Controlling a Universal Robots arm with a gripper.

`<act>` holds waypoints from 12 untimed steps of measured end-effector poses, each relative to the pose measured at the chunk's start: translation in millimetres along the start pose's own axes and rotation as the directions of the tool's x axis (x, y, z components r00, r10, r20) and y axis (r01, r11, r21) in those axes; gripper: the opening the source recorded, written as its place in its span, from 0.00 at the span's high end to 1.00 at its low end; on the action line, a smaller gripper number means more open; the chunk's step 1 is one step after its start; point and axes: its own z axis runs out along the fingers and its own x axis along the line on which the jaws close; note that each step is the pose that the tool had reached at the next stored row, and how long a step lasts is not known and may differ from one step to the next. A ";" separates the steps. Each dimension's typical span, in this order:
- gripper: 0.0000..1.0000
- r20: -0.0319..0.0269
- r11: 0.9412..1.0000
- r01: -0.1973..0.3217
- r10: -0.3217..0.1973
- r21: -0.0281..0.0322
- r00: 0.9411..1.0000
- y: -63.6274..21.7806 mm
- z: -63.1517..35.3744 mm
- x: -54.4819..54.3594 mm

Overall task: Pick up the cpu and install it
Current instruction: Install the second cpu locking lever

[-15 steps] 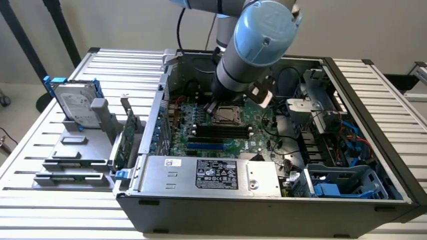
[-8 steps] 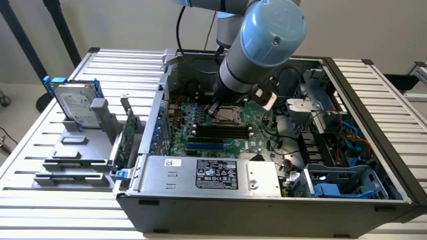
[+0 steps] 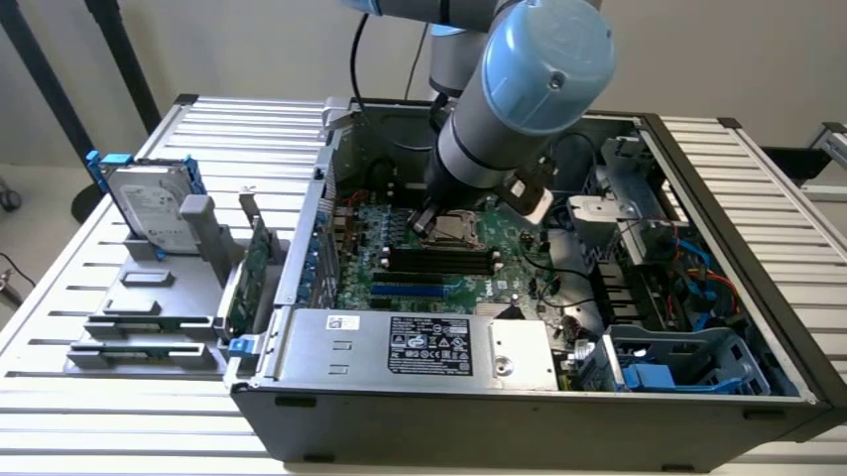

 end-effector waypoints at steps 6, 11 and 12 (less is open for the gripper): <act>0.89 0.020 1.000 -0.010 0.011 -0.017 1.000 1.5 -1.6 -2.9; 0.89 0.021 1.000 -0.014 0.014 -0.020 1.000 1.7 -1.3 -4.2; 0.89 0.021 1.000 -0.014 0.014 -0.020 1.000 1.3 -0.7 -4.7</act>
